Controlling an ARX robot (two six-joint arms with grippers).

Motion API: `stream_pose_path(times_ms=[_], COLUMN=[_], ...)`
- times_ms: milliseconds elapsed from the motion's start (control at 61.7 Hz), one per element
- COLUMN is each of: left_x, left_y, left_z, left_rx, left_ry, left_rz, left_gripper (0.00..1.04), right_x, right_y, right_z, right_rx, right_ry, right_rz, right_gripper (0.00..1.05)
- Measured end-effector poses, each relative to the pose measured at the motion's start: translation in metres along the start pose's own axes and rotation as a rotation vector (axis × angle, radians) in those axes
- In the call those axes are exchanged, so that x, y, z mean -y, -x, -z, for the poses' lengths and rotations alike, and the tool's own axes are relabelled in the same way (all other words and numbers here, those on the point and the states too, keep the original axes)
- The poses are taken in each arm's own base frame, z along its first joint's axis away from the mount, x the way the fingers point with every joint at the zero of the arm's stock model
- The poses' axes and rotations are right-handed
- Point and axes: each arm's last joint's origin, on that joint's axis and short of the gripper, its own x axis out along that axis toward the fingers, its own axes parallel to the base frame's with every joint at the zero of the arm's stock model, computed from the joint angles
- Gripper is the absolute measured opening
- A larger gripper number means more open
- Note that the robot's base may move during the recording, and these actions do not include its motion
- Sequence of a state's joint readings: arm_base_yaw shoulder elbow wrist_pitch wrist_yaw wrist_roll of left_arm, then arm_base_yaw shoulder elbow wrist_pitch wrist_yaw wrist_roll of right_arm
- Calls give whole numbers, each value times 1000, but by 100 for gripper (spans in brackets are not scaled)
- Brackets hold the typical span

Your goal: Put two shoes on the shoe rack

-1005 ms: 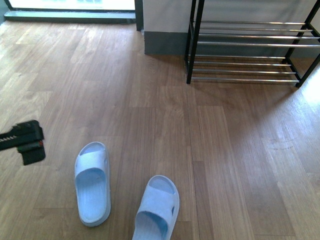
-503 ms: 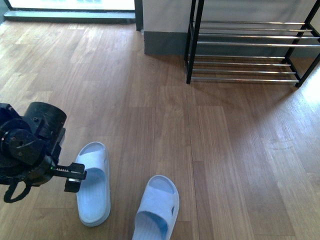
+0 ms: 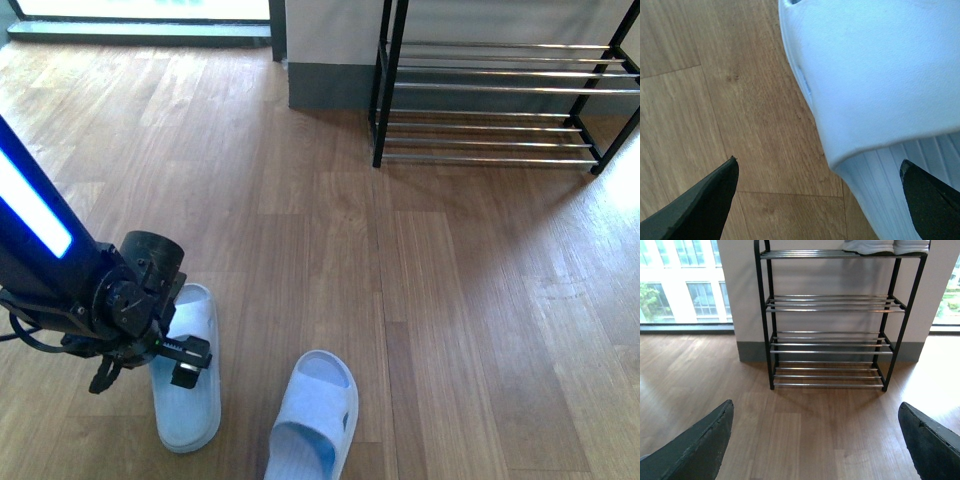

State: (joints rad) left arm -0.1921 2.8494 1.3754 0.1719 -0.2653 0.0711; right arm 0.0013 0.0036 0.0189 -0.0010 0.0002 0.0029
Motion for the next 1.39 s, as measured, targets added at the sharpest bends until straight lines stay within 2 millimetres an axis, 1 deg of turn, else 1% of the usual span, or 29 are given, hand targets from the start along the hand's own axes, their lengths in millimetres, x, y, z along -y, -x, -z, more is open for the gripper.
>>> stream_pose_path(times_ms=[324, 389, 535, 568, 681, 714, 746, 811, 860, 924, 957, 1038, 1103, 1119, 1151, 1200, 1233, 1281, 1297, 1314, 1346, 1395], left_x=[4, 4, 2, 1, -1, -2, -2, -3, -3, -3, -3, -7, -10, -12, -13, -18, -20, -26, -27, -30, -33, -41], left_y=[-17, -21, -30, -32, -34, -35, -35, -35, -35, -35, -34, -24, -12, -4, 3, 22, 30, 54, 59, 69, 79, 105], left_z=[-13, -13, -9, -8, -7, -7, -6, -6, -6, -5, -4, -3, -4, -4, -5, -8, -10, -15, -15, -17, -18, -18], left_rx=[86, 109, 102, 96, 78, 74, 72, 71, 67, 64, 49, 32, 34, 37, 41, 64, 78, 124, 133, 151, 166, 213], left_ry=[-46, -63, -77, -74, -66, -63, -59, -49, -42, -33, -17, 47, 91, 111, 124, 165, 175, 201, 207, 220, 231, 249], left_rz=[-58, -87, -125, -128, -126, -126, -125, -124, -126, -127, -125, -96, -61, -49, -40, -14, -8, -2, 0, 8, 13, 11], left_gripper=[95, 95, 95, 92, 73, 69, 62, 44, 34, 25, 16, 2, 2, 2, 2, 2, 2, 2, 2, 2, 2, 2], right_x=[0, 0, 0, 0, 0, 0, 0, 0, 0, 0, 0, 0, 0, 0, 0, 0, 0, 0, 0, 0, 0, 0], right_y=[0, 0, 0, 0, 0, 0, 0, 0, 0, 0, 0, 0, 0, 0, 0, 0, 0, 0, 0, 0, 0, 0], right_z=[0, 0, 0, 0, 0, 0, 0, 0, 0, 0, 0, 0, 0, 0, 0, 0, 0, 0, 0, 0, 0, 0], right_rx=[0, 0, 0, 0, 0, 0, 0, 0, 0, 0, 0, 0, 0, 0, 0, 0, 0, 0, 0, 0, 0, 0], right_ry=[0, 0, 0, 0, 0, 0, 0, 0, 0, 0, 0, 0, 0, 0, 0, 0, 0, 0, 0, 0, 0, 0], right_rz=[0, 0, 0, 0, 0, 0, 0, 0, 0, 0, 0, 0, 0, 0, 0, 0, 0, 0, 0, 0, 0, 0], right_gripper=[96, 96, 96, 96, 96, 96, 96, 96, 96, 96, 96, 96, 96, 96, 96, 96, 96, 96, 96, 96, 96, 96])
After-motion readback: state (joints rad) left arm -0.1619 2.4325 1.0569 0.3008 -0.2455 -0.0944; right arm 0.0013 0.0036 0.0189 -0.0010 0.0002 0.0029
